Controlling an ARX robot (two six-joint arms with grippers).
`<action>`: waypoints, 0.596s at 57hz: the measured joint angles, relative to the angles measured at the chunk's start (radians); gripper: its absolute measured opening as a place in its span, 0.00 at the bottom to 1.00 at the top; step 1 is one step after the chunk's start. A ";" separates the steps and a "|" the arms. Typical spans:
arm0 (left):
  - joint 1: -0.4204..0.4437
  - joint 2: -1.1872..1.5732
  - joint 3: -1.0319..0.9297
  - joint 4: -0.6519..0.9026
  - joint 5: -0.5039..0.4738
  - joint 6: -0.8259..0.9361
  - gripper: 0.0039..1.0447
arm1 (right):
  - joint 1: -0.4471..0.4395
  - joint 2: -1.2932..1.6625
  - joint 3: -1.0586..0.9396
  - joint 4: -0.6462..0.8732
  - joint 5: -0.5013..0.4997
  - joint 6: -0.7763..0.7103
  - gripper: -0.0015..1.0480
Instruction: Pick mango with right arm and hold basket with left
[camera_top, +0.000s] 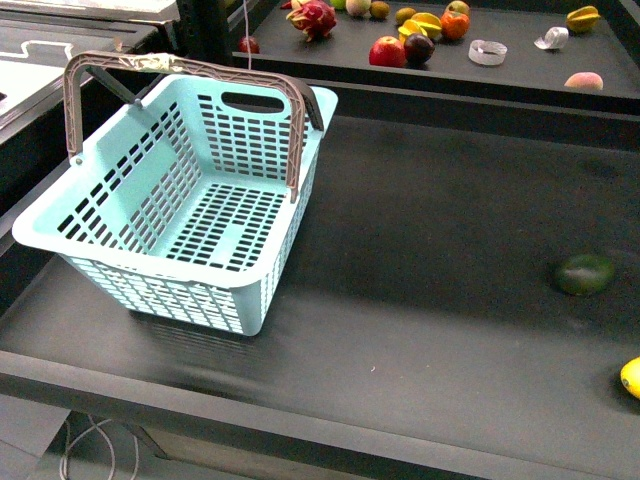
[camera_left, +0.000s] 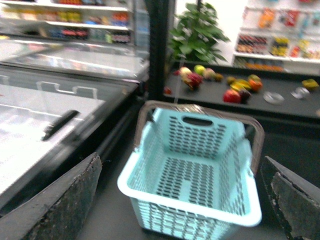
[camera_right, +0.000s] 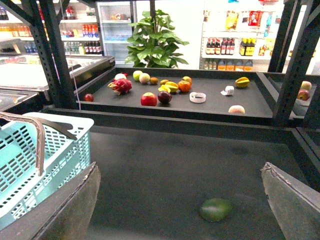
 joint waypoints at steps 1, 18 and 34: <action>-0.013 0.013 0.000 0.026 -0.035 0.001 0.92 | 0.000 0.000 0.000 0.000 0.000 0.000 0.92; -0.133 0.879 0.091 0.717 -0.216 -0.110 0.92 | 0.000 0.000 0.000 0.000 0.000 0.000 0.92; -0.235 1.512 0.482 0.731 -0.120 -0.514 0.92 | 0.000 0.000 0.000 0.000 0.000 0.000 0.92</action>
